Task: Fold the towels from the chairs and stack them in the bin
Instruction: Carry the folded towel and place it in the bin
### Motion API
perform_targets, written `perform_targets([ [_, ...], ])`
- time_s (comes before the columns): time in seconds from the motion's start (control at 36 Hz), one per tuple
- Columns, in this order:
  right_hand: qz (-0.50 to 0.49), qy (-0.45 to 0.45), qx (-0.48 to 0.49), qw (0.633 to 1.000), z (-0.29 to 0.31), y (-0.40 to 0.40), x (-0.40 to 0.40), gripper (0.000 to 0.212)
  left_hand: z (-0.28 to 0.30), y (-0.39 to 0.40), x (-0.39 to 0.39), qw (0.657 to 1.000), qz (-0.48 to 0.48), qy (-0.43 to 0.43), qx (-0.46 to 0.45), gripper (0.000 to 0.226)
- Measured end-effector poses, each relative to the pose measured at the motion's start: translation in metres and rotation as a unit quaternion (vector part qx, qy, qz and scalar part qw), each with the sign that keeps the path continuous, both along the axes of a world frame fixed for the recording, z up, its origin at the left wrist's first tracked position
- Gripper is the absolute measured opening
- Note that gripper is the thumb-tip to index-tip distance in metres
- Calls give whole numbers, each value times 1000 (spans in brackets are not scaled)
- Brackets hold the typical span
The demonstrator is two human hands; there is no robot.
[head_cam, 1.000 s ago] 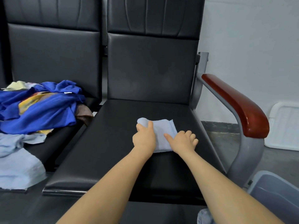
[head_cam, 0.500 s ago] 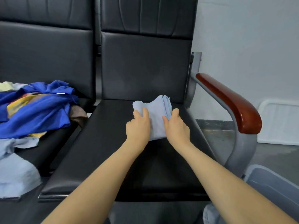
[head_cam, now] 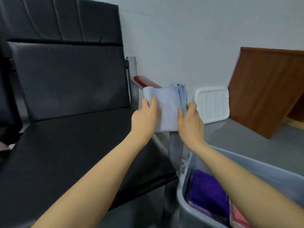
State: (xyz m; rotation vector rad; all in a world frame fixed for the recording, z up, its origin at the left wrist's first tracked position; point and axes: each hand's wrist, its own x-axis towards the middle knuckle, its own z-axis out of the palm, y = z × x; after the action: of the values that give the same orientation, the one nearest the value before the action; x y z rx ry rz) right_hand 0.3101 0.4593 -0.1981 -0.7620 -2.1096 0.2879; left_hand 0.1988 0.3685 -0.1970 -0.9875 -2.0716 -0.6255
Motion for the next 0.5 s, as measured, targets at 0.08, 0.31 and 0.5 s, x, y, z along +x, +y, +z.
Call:
perform_targets([
  [0.08, -16, 5, -11, 1000, -8, 29, 33, 31, -3, 35, 26, 999, -32, 5, -17, 52],
  [0.31, -76, -5, -96, 992, -50, 118, 119, 28, -39, 143, 102, 992, -116, 3, -49, 48],
  [0.5, -56, -34, -236, 970, -125, 175, 161, 19, -106, 196, 140, 944, -131, -182, -241, 32],
])
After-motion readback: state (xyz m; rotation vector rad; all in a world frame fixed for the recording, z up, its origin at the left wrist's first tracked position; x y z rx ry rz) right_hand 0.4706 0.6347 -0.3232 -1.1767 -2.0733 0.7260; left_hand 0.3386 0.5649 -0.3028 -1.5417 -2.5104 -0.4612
